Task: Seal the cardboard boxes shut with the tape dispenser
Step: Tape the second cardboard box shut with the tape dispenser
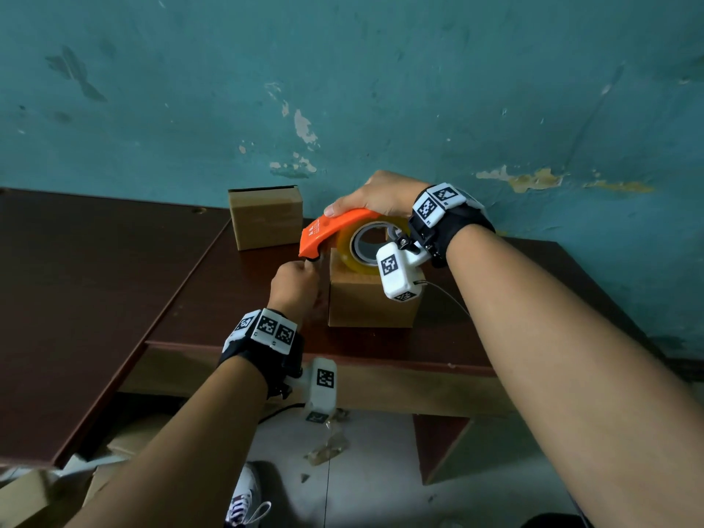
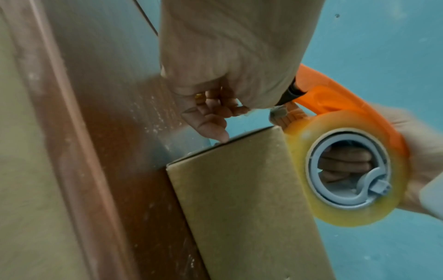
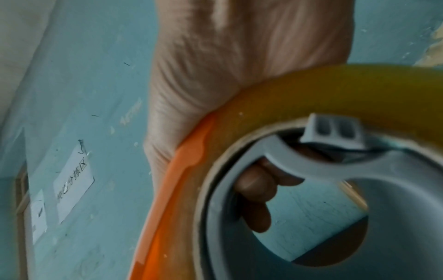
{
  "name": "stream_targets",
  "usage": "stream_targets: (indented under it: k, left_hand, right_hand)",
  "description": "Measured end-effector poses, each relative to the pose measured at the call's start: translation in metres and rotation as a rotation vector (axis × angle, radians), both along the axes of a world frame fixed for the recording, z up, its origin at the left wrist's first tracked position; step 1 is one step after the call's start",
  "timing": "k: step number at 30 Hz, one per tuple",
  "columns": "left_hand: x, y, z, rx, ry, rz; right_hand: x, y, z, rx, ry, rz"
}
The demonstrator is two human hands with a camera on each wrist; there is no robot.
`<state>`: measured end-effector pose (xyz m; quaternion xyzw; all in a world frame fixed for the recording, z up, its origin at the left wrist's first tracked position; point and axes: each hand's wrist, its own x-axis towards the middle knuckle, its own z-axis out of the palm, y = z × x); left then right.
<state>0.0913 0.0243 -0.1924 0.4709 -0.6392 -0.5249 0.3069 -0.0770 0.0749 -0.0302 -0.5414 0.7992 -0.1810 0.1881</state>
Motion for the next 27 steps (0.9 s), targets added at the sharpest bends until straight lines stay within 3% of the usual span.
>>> stream_targets:
  k: [4,13,27]
  left_hand:
    - [-0.007,0.008,0.000,0.103,0.061,-0.021]
    - [-0.015,0.004,0.000,-0.027,0.015,-0.067]
    - [-0.023,-0.008,-0.013,0.043,-0.001,-0.079]
  right_hand:
    - [0.000,-0.003,0.001,0.024,0.004,0.003]
    - [-0.010,0.002,-0.005,-0.019,-0.055,-0.037]
    - [0.009,0.004,0.006,0.034,-0.027,0.001]
